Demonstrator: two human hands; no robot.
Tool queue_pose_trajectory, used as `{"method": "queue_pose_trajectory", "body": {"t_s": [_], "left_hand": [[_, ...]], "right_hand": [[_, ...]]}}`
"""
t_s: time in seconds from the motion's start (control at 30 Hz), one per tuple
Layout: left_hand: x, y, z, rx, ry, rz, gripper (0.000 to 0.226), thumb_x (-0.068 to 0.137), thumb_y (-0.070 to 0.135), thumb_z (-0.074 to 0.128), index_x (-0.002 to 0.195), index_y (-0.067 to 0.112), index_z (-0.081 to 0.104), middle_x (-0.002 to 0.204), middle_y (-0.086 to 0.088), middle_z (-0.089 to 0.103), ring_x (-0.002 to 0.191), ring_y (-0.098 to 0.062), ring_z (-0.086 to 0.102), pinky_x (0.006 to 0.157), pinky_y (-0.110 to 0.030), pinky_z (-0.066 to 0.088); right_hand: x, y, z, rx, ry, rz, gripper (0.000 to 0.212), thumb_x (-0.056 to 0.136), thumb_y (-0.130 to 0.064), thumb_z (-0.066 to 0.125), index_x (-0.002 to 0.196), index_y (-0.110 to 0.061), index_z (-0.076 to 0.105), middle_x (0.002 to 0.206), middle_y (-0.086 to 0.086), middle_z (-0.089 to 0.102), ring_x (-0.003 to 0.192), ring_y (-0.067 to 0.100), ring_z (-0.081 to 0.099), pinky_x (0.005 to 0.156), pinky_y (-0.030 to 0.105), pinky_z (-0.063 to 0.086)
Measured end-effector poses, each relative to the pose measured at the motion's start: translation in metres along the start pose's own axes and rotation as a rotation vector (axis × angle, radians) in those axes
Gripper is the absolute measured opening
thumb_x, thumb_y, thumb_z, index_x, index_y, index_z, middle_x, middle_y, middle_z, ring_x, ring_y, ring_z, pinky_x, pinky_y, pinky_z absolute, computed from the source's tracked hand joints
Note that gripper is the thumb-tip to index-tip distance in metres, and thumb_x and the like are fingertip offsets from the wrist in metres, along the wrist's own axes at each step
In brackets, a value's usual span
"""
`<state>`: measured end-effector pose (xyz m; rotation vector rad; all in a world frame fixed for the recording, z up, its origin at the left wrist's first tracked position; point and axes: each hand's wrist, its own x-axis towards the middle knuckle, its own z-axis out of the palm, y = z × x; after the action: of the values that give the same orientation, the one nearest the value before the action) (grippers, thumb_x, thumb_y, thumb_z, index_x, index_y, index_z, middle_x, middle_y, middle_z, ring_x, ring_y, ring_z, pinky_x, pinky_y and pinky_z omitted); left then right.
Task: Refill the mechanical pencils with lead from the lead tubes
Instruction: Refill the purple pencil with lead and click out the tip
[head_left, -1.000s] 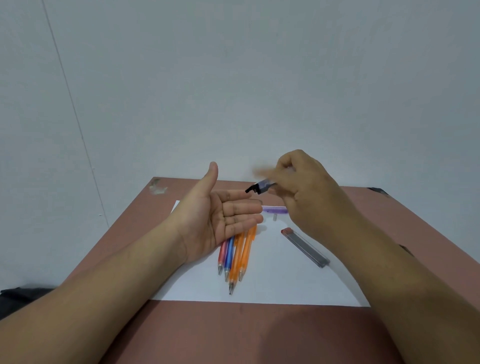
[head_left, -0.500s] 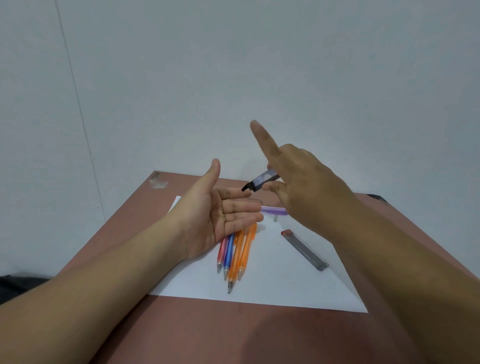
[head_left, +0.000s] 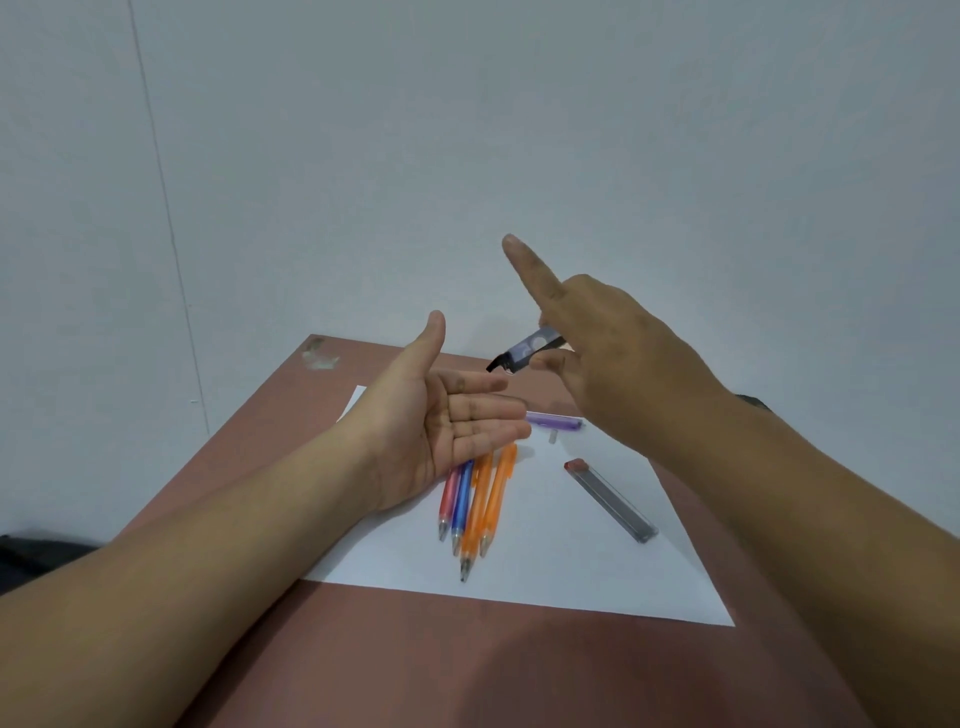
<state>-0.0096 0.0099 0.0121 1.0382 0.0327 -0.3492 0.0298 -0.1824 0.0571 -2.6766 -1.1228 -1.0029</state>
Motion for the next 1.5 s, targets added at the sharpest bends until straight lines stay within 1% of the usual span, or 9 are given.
{"method": "queue_pose_trajectory", "body": {"t_s": [0.1, 0.23, 0.43, 0.5, 0.63, 0.9, 1.1, 1.43, 1.5], "left_hand": [[0.000, 0.000, 0.000, 0.006, -0.005, 0.009, 0.090, 0.093, 0.075, 0.034, 0.127, -0.006, 0.058, 0.117, -0.028, 0.070, 0.104, -0.042, 0.071, 0.087, -0.043, 0.059], [0.000, 0.001, 0.000, -0.002, -0.004, 0.000, 0.090, 0.093, 0.075, 0.035, 0.129, -0.005, 0.057, 0.118, -0.028, 0.069, 0.104, -0.042, 0.071, 0.087, -0.043, 0.059], [0.000, 0.001, 0.000, -0.012, -0.002, -0.009, 0.090, 0.093, 0.074, 0.038, 0.130, -0.006, 0.054, 0.121, -0.029, 0.067, 0.105, -0.043, 0.071, 0.086, -0.045, 0.060], [0.000, 0.001, 0.000, -0.014, -0.003, -0.010, 0.090, 0.093, 0.074, 0.037, 0.129, -0.006, 0.055, 0.121, -0.030, 0.067, 0.105, -0.043, 0.071, 0.085, -0.044, 0.060], [0.000, 0.001, 0.000, -0.001, -0.011, -0.008, 0.091, 0.094, 0.074, 0.035, 0.129, -0.006, 0.057, 0.119, -0.029, 0.069, 0.104, -0.043, 0.071, 0.087, -0.044, 0.059], [0.000, 0.001, -0.001, -0.008, -0.008, -0.017, 0.091, 0.093, 0.075, 0.037, 0.131, -0.006, 0.054, 0.121, -0.029, 0.068, 0.104, -0.043, 0.071, 0.084, -0.044, 0.061], [0.003, 0.000, -0.004, 0.008, -0.026, -0.002, 0.091, 0.094, 0.075, 0.034, 0.127, -0.006, 0.059, 0.117, -0.027, 0.070, 0.106, -0.043, 0.070, 0.091, -0.045, 0.057], [0.004, 0.001, -0.003, -0.004, -0.012, -0.012, 0.091, 0.092, 0.076, 0.038, 0.130, -0.006, 0.053, 0.120, -0.029, 0.068, 0.106, -0.043, 0.070, 0.089, -0.046, 0.058], [0.004, 0.000, -0.003, -0.006, -0.004, -0.004, 0.089, 0.093, 0.075, 0.038, 0.127, -0.006, 0.054, 0.119, -0.029, 0.068, 0.105, -0.043, 0.070, 0.089, -0.047, 0.057]], "right_hand": [[-0.006, 0.005, 0.005, -0.085, -0.077, -0.144, 0.067, 0.071, 0.010, 0.082, 0.125, -0.028, 0.070, 0.098, 0.004, 0.055, 0.082, 0.024, 0.052, 0.052, 0.036, 0.051], [-0.003, 0.001, 0.004, -0.086, -0.162, -0.019, 0.109, 0.077, 0.008, 0.074, 0.158, -0.042, 0.020, 0.100, -0.003, 0.047, 0.082, 0.016, 0.044, 0.059, 0.034, 0.052], [-0.005, 0.003, 0.004, -0.110, -0.109, -0.005, 0.129, 0.087, 0.001, 0.068, 0.141, -0.059, -0.032, 0.090, -0.006, 0.038, 0.073, 0.015, 0.040, 0.056, 0.036, 0.052], [-0.005, 0.002, 0.005, -0.039, -0.084, 0.051, 0.121, 0.091, -0.002, 0.066, 0.144, -0.058, -0.027, 0.092, -0.004, 0.041, 0.076, 0.016, 0.044, 0.059, 0.037, 0.054], [-0.010, 0.005, 0.004, -0.042, -0.119, -0.073, 0.064, 0.081, 0.005, 0.075, 0.130, -0.036, 0.066, 0.100, -0.001, 0.051, 0.087, 0.022, 0.052, 0.057, 0.039, 0.053], [-0.001, 0.000, 0.002, -0.102, -0.137, 0.044, 0.125, 0.092, -0.006, 0.068, 0.133, -0.057, -0.037, 0.093, -0.007, 0.036, 0.070, 0.009, 0.037, 0.060, 0.023, 0.041], [-0.004, -0.003, -0.003, -0.063, -0.240, -0.046, 0.058, 0.083, 0.002, 0.075, 0.125, -0.037, 0.068, 0.100, -0.006, 0.046, 0.087, 0.015, 0.043, 0.063, 0.032, 0.048], [0.006, -0.007, 0.001, -0.029, -0.226, 0.065, 0.112, 0.091, -0.001, 0.068, 0.152, -0.056, -0.008, 0.086, -0.010, 0.038, 0.074, 0.009, 0.049, 0.063, 0.025, 0.047], [0.004, -0.006, -0.002, 0.016, -0.228, 0.071, 0.101, 0.093, -0.001, 0.064, 0.154, -0.058, 0.007, 0.088, -0.008, 0.042, 0.081, 0.013, 0.057, 0.065, 0.030, 0.051]]}}
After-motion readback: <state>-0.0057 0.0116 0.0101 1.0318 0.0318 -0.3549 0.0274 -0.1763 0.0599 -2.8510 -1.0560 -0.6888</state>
